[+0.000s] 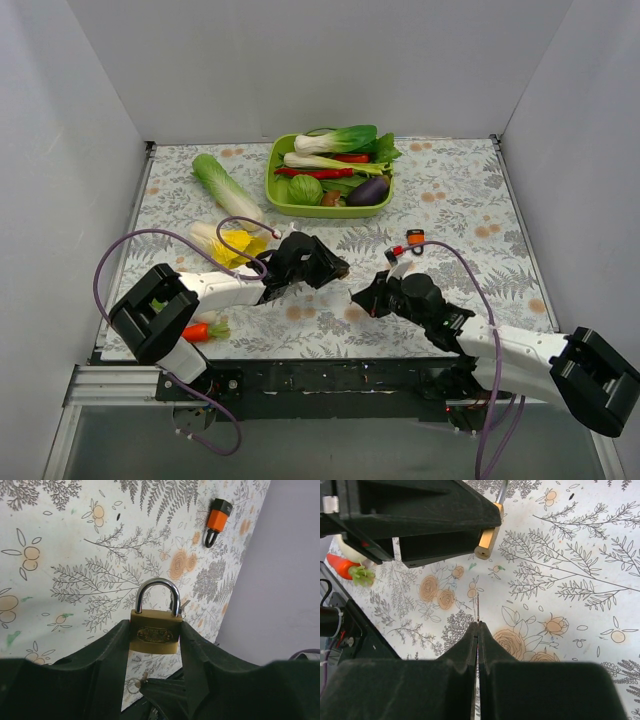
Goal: Unlock with the key
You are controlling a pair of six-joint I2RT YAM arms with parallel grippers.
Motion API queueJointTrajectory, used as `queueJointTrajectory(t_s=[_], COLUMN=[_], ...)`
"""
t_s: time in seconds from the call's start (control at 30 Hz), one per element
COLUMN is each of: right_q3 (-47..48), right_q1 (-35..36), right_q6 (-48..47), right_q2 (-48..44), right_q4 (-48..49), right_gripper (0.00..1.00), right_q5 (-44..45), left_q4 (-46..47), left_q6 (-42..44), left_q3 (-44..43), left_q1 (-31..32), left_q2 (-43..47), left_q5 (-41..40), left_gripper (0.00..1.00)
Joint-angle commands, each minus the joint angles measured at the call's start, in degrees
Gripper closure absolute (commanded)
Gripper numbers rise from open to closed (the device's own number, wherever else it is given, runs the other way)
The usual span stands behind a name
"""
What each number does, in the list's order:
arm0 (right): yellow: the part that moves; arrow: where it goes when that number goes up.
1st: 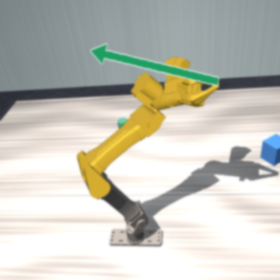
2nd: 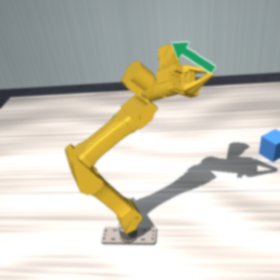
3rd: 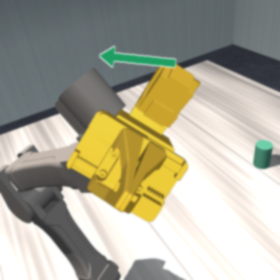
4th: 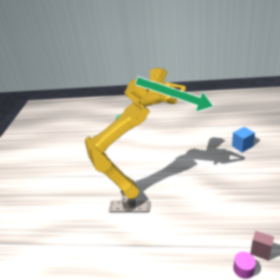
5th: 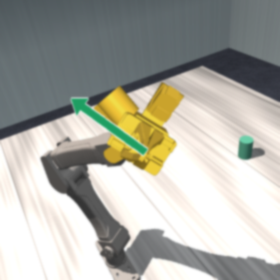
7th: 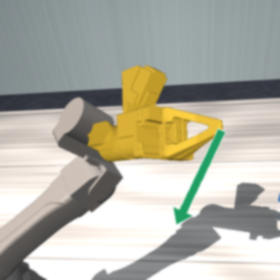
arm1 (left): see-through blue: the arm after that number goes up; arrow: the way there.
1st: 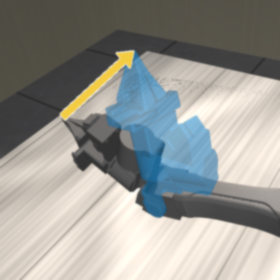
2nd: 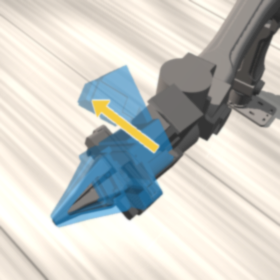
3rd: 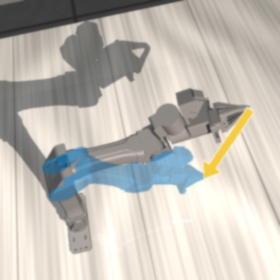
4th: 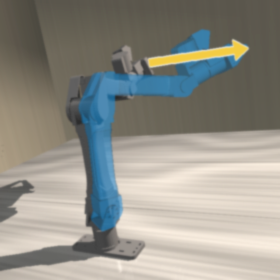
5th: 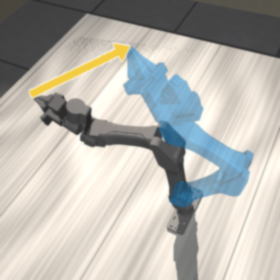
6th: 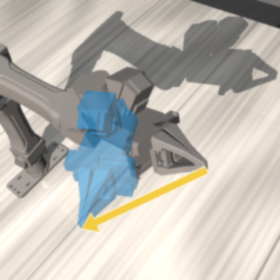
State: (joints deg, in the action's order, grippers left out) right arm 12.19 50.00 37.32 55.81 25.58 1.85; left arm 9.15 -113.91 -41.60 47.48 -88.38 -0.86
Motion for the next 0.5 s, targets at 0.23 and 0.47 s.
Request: queueJointTrajectory(t_s=[0.23,0.47], right_q3=[4.6,6.3], right_q1=[0.2,-0.7], right_q6=[-2.2,-2.6], right_q2=[5.0,5.0], right_q4=[6.9,5.0], right_gripper=[0.99,0.99], right_q5=[3.8,4.7], left_q4=[4.9,4.6], left_q6=[-12.4,-12.3], left_q3=[-0.1,0.1], left_q1=[0.3,0.3], left_q2=[1.8,2.1], left_q5=[0.8,0.8], left_gripper=[1.0,1.0])
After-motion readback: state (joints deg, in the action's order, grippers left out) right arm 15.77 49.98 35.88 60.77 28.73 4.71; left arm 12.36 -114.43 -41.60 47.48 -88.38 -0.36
